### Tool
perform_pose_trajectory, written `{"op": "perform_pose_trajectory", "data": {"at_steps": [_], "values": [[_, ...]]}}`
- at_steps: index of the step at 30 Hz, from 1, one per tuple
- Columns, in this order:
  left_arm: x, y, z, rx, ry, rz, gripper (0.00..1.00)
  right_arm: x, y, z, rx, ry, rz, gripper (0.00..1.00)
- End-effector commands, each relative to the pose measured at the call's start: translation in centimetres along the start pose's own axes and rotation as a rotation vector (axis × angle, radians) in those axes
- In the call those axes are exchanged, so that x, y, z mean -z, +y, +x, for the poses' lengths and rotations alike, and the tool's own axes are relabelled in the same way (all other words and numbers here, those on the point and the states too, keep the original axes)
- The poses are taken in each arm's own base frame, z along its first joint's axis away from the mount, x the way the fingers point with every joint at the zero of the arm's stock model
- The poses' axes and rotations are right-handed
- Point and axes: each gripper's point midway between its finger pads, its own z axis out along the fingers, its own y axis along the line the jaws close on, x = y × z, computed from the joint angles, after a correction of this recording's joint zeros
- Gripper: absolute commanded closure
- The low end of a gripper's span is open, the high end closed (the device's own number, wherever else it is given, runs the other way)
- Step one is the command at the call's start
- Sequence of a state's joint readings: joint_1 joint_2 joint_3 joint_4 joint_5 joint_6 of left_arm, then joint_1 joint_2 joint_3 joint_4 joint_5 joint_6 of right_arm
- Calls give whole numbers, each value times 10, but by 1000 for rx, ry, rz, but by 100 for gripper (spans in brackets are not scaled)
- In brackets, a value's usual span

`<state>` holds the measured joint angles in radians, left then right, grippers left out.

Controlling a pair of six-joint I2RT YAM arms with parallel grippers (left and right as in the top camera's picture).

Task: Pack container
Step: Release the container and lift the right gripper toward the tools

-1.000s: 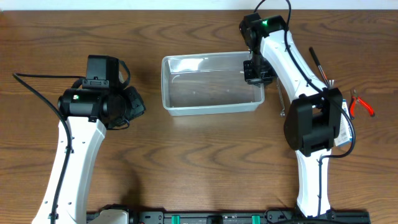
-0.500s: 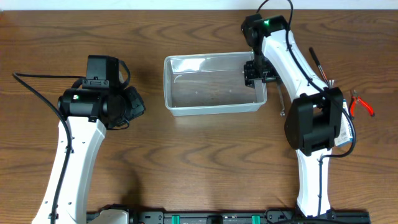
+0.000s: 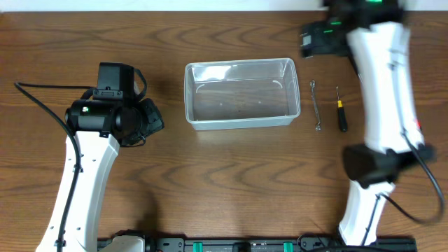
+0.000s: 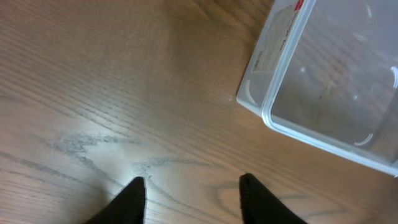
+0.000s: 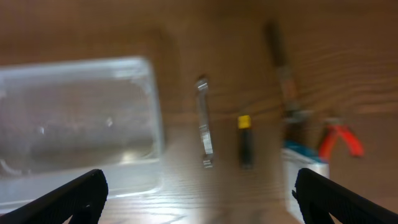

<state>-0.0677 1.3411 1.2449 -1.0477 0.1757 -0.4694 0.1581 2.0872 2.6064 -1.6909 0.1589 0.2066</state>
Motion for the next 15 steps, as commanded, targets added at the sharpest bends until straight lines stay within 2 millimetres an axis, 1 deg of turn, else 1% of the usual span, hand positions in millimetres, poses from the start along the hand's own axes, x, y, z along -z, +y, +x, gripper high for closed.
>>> {"op": "perform_pose_trajectory", "data": {"at_steps": [1, 2, 4, 7, 8, 9, 10, 13, 15], "values": [[2, 0, -2, -6, -6, -10, 53, 48, -47, -4, -16, -115, 43, 1], [2, 0, -3, -6, -7, -9, 51, 54, -58, -4, -17, -128, 54, 1], [2, 0, -3, -7, -8, -9, 48, 57, -70, -3, -7, -133, 56, 1], [2, -1, -5, -8, -18, -3, 42, 51, -76, 0, -13, -109, 14, 8], [2, -2, -6, -8, -21, -2, 40, 47, -78, 2, -19, -91, 13, 14], [2, -2, -7, -9, -24, 0, 38, 40, -80, 5, -24, -66, 17, 19], [2, -2, -7, -9, -24, 1, 37, 33, -82, 9, -25, -38, 20, 21], [2, -2, -7, -9, -24, 0, 35, 3, -81, 26, -18, 80, 25, 21], [2, -2, -7, -13, -24, 0, 34, -21, -79, 41, -9, 169, 27, 19]]}}
